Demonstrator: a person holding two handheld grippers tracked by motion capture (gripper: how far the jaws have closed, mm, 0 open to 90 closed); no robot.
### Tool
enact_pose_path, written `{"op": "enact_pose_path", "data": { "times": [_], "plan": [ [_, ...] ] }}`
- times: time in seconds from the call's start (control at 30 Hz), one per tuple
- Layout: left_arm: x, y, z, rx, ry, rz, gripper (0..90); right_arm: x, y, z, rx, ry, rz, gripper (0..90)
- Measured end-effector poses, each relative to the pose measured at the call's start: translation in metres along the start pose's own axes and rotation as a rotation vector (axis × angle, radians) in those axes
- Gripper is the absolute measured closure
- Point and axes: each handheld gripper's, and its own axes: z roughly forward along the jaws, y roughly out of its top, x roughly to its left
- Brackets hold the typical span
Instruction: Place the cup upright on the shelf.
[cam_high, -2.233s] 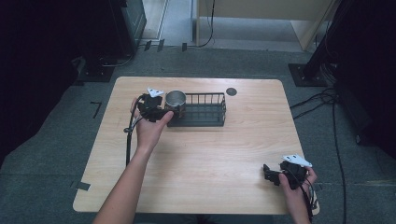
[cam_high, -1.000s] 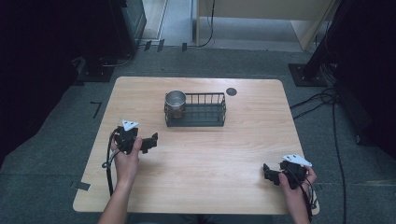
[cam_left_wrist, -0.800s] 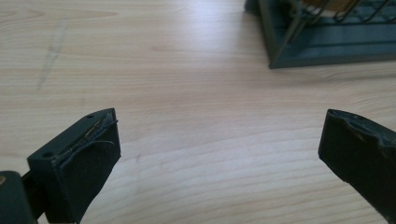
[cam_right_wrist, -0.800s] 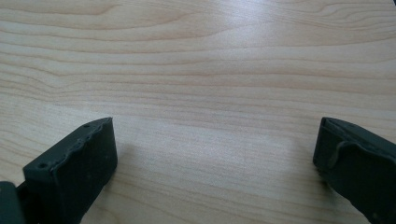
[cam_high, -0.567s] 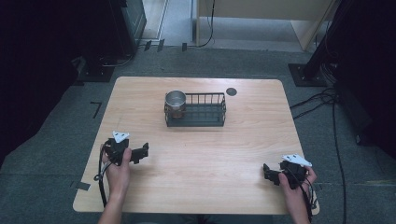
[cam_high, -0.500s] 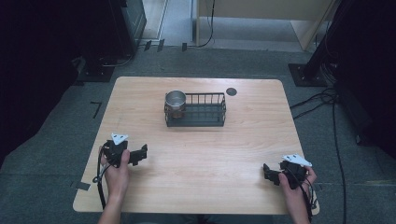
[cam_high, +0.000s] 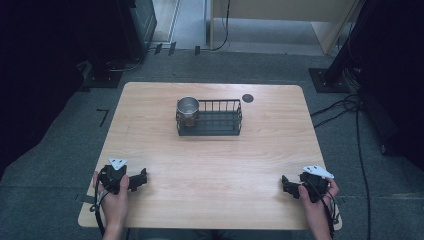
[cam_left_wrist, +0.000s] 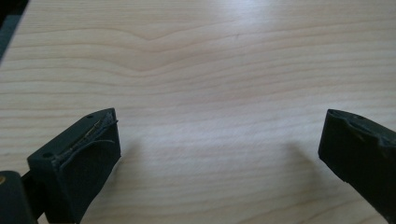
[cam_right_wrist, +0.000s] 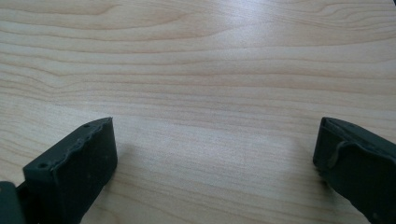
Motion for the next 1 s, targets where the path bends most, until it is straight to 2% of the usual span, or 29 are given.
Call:
{"op": "enact_pose_path", "data": {
  "times": [0.03,0.07,0.23,0.4,0.6,0.83,1.0],
  "plan": [
    [0.000,0.000,0.000,0.000,0.000,0.000,0.0,0.000,0.000,0.000,0.000,0.000,0.000,0.0],
    [0.003,-0.004,-0.001,0.004,0.022,0.016,0.0,0.000,0.000,0.000,0.000,-0.001,0.000,0.0],
    [0.012,-0.010,-0.006,-0.003,0.025,0.023,0.0,0.000,0.000,0.000,-0.001,0.000,0.000,0.0],
    [0.022,-0.016,-0.010,0.002,-0.033,0.030,0.0,0.000,0.000,0.000,-0.001,0.000,0.000,0.0],
    [0.026,-0.020,-0.013,0.008,-0.055,0.039,0.0,0.000,0.000,0.000,-0.001,0.000,0.000,0.0],
    [0.022,-0.021,-0.014,0.007,-0.034,0.012,0.0,0.000,0.000,0.000,-0.001,0.000,0.000,0.0],
    [0.016,-0.021,-0.014,0.007,0.014,-0.036,0.0,0.000,0.000,0.000,-0.001,0.000,0.000,0.0]
  ]
}}
